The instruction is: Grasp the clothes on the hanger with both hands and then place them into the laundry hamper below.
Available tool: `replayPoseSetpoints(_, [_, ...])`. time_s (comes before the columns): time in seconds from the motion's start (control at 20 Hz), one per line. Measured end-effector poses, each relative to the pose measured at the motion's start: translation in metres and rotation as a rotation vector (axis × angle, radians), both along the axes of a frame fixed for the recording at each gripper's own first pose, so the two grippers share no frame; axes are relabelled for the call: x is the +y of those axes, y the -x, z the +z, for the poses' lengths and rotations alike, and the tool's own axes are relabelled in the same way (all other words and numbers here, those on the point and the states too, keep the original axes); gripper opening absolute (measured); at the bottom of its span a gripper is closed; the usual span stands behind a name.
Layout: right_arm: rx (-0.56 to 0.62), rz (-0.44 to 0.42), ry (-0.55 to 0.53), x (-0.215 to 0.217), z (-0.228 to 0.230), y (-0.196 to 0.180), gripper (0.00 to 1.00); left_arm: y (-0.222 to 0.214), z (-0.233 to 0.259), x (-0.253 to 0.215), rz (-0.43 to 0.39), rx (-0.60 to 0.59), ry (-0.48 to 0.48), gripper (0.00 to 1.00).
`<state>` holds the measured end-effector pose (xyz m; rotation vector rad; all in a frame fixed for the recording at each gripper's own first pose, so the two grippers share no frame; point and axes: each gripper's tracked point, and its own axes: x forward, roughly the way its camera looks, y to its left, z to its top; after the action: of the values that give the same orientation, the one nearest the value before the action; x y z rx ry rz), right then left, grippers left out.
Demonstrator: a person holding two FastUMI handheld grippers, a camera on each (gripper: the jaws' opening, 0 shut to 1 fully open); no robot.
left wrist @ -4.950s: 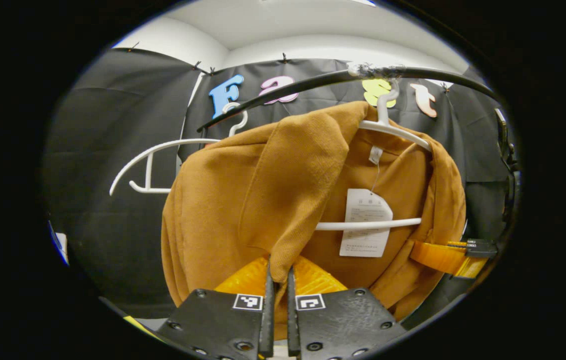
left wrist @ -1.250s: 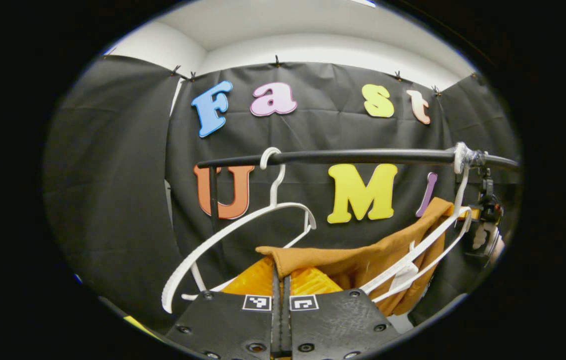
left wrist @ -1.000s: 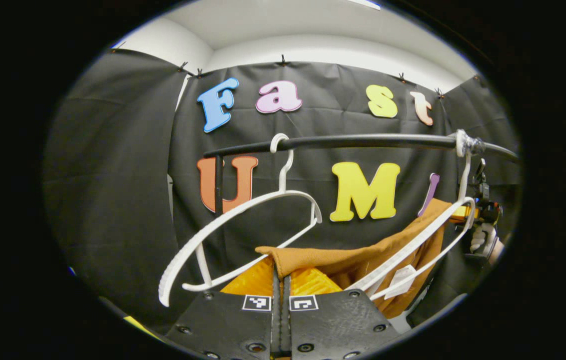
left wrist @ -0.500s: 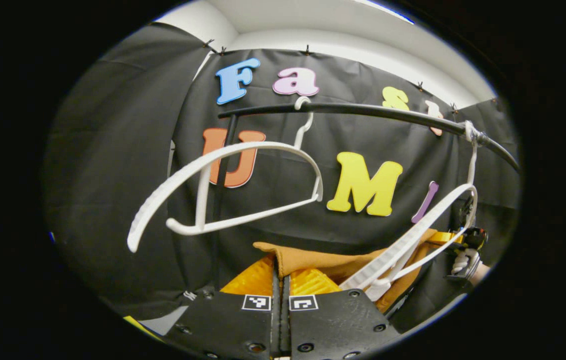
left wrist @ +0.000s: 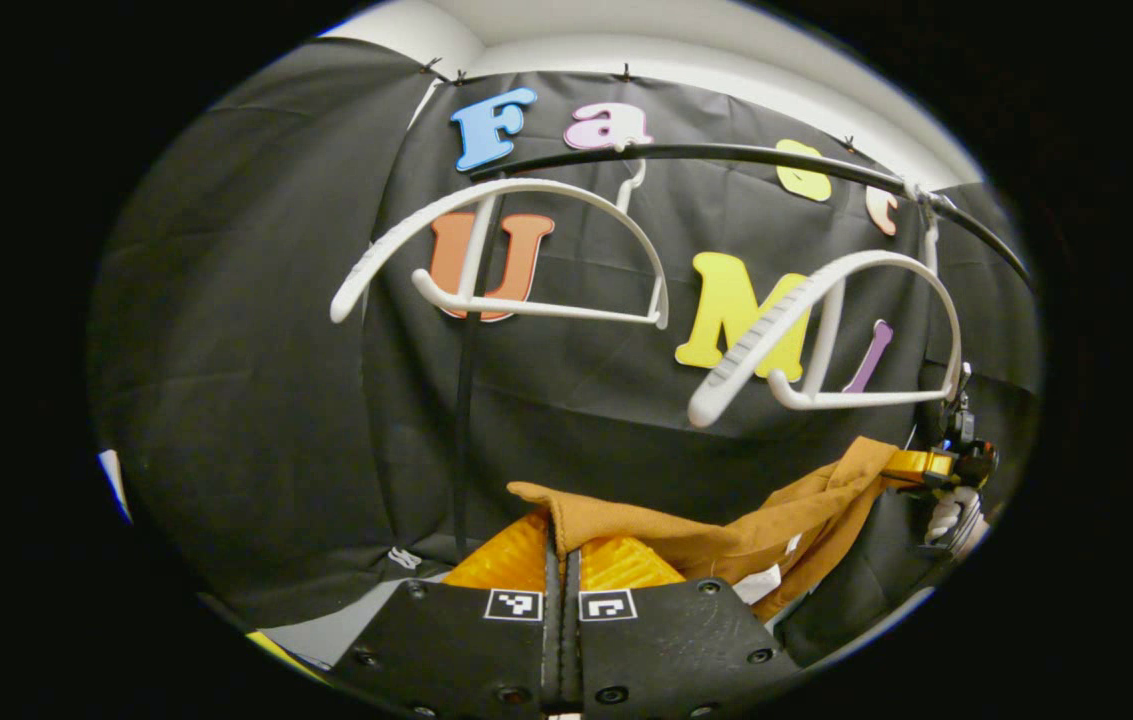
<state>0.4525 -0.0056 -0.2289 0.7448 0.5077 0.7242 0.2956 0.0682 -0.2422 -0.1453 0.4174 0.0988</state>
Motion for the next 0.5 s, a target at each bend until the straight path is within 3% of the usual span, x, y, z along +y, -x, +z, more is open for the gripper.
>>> replayPoseSetpoints(0.2, [-0.022, 0.007, -0.059, 0.020, 0.028, 0.046, 0.04, 0.016, 0.023, -0.026, -0.076, -0.022, 0.006, 0.00])
replayPoseSetpoints(0.4, [-0.098, 0.067, -0.022, 0.058, 0.058, 0.101, 0.03, 0.025, 0.051, -0.069, -0.203, -0.074, 0.004, 0.00])
replayPoseSetpoints(0.45, [-0.108, 0.090, -0.024, 0.071, 0.065, 0.117, 0.03, 0.029, 0.054, -0.080, -0.232, -0.081, 0.005, 0.04])
replayPoseSetpoints(0.5, [-0.120, 0.112, -0.018, 0.082, 0.069, 0.134, 0.03, 0.033, 0.059, -0.091, -0.258, -0.088, 0.012, 0.00])
